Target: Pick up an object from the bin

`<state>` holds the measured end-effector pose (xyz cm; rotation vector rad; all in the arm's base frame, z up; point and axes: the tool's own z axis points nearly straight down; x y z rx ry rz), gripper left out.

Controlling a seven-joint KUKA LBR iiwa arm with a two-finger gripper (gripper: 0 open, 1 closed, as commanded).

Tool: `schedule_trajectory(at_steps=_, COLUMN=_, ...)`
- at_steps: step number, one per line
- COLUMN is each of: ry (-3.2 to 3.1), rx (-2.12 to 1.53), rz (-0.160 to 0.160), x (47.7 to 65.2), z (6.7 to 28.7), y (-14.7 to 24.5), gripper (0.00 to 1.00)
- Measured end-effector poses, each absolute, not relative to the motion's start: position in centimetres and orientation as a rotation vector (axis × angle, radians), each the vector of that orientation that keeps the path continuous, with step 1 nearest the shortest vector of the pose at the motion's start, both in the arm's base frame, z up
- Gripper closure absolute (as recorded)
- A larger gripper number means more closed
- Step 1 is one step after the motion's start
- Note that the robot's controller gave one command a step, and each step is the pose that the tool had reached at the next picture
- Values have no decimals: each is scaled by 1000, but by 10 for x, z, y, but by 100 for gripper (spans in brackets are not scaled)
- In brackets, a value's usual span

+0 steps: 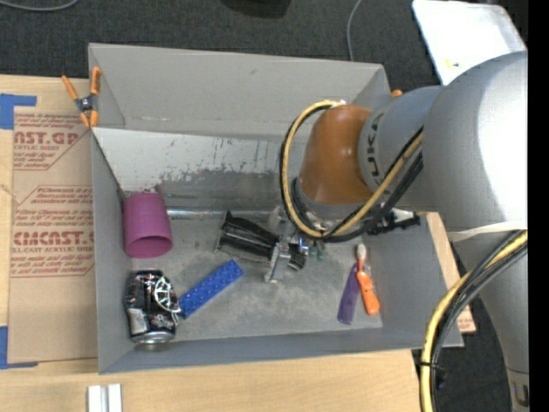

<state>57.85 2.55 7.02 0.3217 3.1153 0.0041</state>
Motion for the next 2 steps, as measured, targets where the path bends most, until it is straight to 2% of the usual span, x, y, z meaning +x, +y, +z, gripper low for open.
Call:
schedule_trajectory(at_steps=1, ry=3103, rx=406, rz=8, x=593, z=70, y=54, gripper=0)
schedule_trajectory(at_steps=2, ry=3107, rx=355, rz=2, x=595, z=70, y=36, gripper=100)
